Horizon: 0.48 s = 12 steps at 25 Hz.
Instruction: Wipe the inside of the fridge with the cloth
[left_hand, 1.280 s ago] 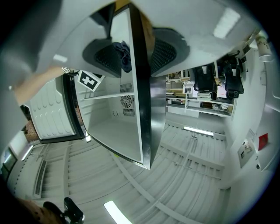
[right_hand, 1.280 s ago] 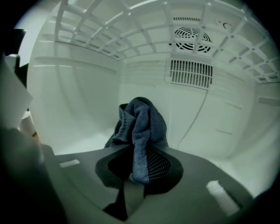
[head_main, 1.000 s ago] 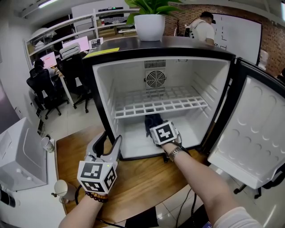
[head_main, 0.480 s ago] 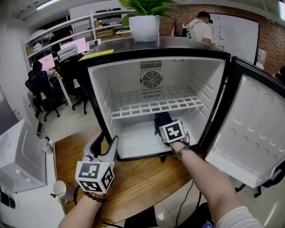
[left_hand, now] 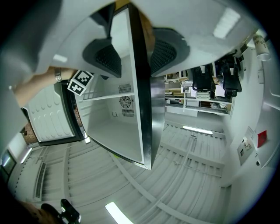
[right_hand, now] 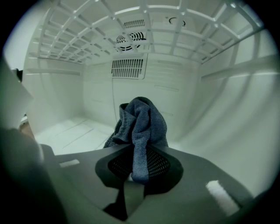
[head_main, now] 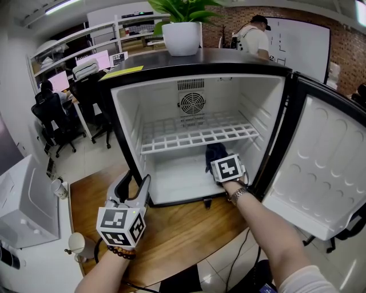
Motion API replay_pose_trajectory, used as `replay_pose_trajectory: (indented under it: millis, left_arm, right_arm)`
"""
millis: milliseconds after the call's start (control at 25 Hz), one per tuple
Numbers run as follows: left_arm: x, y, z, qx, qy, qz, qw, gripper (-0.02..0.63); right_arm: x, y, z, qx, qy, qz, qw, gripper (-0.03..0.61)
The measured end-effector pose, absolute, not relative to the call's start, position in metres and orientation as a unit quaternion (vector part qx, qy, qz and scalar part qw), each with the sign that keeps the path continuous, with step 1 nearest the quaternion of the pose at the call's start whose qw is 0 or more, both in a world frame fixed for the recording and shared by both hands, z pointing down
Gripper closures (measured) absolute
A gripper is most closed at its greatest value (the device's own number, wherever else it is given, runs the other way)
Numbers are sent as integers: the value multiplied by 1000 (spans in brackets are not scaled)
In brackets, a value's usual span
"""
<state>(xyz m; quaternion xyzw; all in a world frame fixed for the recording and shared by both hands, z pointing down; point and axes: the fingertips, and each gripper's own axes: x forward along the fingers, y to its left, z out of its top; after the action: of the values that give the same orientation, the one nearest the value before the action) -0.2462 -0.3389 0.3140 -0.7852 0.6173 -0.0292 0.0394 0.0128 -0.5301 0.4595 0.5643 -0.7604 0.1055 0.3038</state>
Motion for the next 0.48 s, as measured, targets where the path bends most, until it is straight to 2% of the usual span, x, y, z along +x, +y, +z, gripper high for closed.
replay_pose_trajectory:
  millis: [320,480]
  left_arm:
    - [-246,-340,315,-784,619,-29,39,391]
    - [-246,-340,314,-783,620,-28,40,391]
  right_arm:
    - [39,-531,455,591,-740,103,302,518]
    - [-17,-523,447,506,-821,126,231,518]
